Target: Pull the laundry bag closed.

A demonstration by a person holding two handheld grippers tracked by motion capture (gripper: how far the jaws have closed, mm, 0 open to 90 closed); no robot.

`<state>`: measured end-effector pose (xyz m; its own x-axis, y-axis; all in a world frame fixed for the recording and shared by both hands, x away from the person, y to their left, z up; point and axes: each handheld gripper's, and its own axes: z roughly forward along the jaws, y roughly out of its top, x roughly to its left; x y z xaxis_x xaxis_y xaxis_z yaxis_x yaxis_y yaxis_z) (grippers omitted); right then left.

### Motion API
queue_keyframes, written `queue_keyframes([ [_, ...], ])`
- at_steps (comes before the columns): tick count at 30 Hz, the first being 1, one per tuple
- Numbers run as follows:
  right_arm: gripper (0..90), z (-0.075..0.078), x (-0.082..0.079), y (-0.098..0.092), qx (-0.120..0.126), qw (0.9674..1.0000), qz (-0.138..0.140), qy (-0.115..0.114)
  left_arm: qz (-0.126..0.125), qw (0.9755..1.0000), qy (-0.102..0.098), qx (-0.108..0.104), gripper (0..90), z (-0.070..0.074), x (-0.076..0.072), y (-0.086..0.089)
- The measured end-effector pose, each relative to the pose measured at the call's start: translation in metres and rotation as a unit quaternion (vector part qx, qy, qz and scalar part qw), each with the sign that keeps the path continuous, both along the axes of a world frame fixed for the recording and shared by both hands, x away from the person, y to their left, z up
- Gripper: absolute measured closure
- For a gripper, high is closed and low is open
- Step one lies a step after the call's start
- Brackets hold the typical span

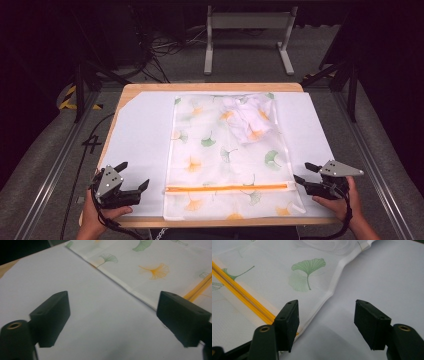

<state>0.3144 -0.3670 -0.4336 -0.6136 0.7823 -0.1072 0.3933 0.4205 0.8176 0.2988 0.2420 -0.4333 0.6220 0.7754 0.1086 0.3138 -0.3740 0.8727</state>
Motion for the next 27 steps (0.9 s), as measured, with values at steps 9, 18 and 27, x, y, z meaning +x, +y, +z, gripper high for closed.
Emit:
queue_keyframes([
  [9, 65.3, 0.010, -0.005, 0.012, 0.015, 0.9990, 0.040, 0.008, -0.069, 0.9973, 0.020, 0.017, 81.9, 0.001, -0.012, -0.005],
  [18, 70.5, 0.028, 0.005, 0.040, 0.030, 0.9960, 0.083, 0.013, -0.092, 0.9952, 0.032, 0.015, 90.0, -0.001, -0.028, -0.010],
  [27, 70.8, 0.049, 0.015, 0.122, 0.002, 0.9821, 0.189, -0.002, -0.136, 0.9886, 0.050, 0.041, 90.0, -0.005, -0.034, -0.035],
])
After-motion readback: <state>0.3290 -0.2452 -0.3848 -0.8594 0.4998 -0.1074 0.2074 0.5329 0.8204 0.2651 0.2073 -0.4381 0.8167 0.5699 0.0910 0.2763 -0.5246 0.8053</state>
